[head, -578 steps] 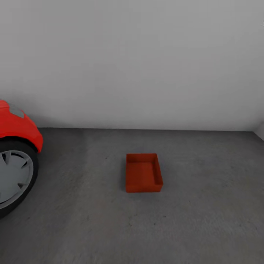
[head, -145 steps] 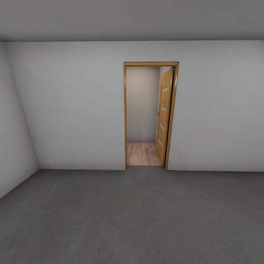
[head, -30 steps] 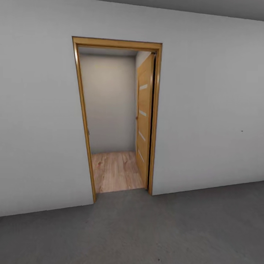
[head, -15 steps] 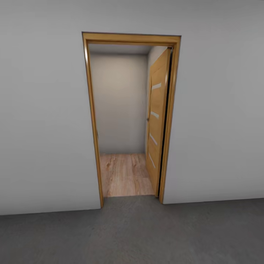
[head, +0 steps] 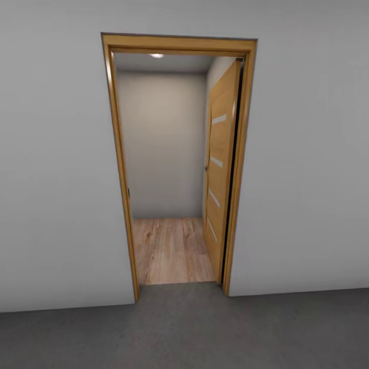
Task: Move the two storage containers from the living room to the garage. In the garage, place one container on the floor and stack the other container on top of it (either order is fine).
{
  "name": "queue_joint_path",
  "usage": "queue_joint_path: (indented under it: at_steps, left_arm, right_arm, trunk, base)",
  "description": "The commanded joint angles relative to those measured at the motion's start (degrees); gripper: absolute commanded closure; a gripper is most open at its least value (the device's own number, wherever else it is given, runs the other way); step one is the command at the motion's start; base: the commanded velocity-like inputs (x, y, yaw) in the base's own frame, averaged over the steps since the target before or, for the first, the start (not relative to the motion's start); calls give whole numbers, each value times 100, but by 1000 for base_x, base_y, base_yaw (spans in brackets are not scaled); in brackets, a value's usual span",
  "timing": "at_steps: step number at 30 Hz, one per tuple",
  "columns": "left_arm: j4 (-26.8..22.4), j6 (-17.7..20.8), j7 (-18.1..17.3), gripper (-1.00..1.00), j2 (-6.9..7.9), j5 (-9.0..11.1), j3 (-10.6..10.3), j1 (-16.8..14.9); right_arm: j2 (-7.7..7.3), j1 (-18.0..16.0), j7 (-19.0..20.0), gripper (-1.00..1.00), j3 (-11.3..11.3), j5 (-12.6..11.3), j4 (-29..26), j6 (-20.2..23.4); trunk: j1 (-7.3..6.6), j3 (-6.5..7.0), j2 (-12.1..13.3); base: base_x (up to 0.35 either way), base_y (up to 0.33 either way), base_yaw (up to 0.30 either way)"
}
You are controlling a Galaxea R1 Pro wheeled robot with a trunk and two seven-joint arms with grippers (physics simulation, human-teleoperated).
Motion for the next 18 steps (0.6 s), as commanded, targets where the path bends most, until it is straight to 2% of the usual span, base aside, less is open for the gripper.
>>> queue_joint_path:
  at_steps: [1, 13, 18]
  left_arm:
    - [6, 3, -24, -100, 1, 60, -47, -5]
    - [3, 196, -24, -100, 1, 47, -55, -5]
    - [5, 197, -24, -100, 1, 46, -56, -5]
  right_arm:
    - [2, -8, -2, -100, 49, -55, 18, -32]
    - [18, -8, -16, -100, 44, -92, 18, -72]
    - [12, -8, -19, -100, 34, -118, 18, -80]
  trunk:
    - [4, -8, -5]
    - [4, -8, -5]
    - [4, -8, -5]
  base:
    - [323, -101, 0]
    - [323, -71, 0]
    - [326, -4, 104]
